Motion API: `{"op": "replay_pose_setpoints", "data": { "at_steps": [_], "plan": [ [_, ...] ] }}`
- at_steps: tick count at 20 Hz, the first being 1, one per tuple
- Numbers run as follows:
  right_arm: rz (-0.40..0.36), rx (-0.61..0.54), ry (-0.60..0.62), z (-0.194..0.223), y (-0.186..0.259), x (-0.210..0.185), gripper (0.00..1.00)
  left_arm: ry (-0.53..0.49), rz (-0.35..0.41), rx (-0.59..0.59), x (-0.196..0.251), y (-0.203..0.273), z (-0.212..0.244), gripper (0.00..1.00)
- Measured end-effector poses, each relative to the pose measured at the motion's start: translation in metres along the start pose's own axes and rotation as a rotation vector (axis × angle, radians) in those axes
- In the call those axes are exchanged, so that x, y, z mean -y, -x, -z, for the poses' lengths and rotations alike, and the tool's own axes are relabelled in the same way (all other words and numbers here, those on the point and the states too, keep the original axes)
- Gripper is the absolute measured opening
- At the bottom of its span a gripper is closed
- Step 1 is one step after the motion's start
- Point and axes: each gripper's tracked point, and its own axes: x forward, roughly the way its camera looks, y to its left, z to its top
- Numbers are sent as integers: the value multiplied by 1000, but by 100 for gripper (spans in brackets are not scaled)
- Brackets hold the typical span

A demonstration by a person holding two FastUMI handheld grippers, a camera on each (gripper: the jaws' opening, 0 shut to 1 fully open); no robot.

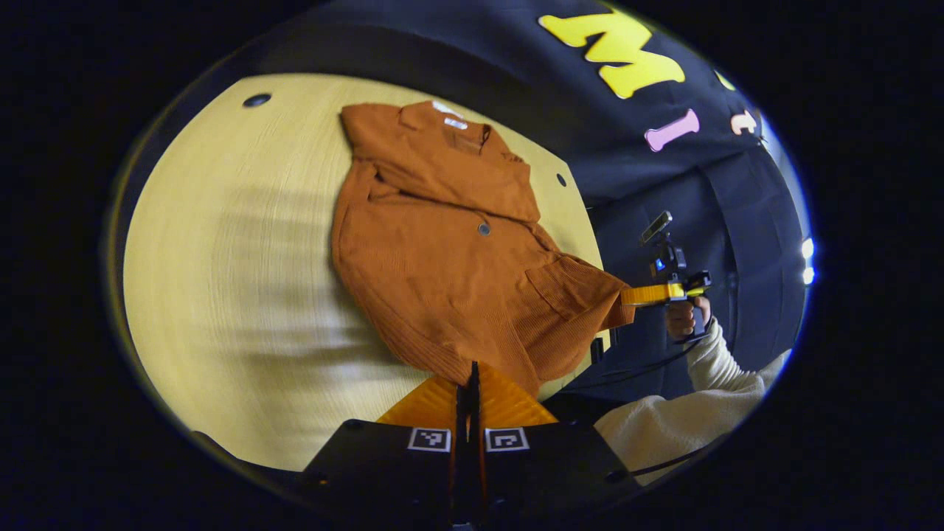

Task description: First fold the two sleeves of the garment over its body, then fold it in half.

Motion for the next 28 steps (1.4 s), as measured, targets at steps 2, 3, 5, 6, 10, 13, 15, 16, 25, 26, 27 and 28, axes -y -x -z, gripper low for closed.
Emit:
{"op": "replay_pose_setpoints", "data": {
  "at_steps": [2, 3, 5, 6, 10, 13, 15, 16, 25, 26, 27, 28],
  "plan": [
    [16, 29, 62, -29, 7, -20, 0, -77, -20, 28, 6, 19, -37, 3],
    [19, 46, 84, -44, 11, -30, 0, -103, -18, 44, 9, 27, -55, 3],
    [16, 81, 108, -75, 21, -61, 0, -140, -19, 85, 10, 36, -90, 3],
    [11, 101, 118, -93, 20, -63, 0, -145, -21, 111, 8, 38, -108, 3],
    [12, 157, 149, -169, 5, -90, 0, -133, -33, 249, -31, 64, -170, 3],
    [12, 210, 137, -228, -14, -93, 0, -49, 17, 322, -61, 52, -218, 3],
    [3, 259, 136, -274, -40, -83, 0, -3, 22, 358, -90, 26, -242, 3],
    [-1, 287, 125, -298, -55, -72, 0, 24, 21, 374, -106, 8, -256, 3],
    [-52, 462, -151, -381, -95, 66, 0, 488, 230, 531, -159, -31, -262, 3],
    [-74, 471, -180, -382, -89, 70, 0, 479, 202, 528, -163, -29, -252, 3],
    [-82, 474, -210, -384, -82, 79, 0, 492, 212, 543, -157, -22, -250, 3],
    [-69, 481, -238, -386, -82, 90, 0, 510, 220, 569, -148, -15, -248, 3]
  ]
}}
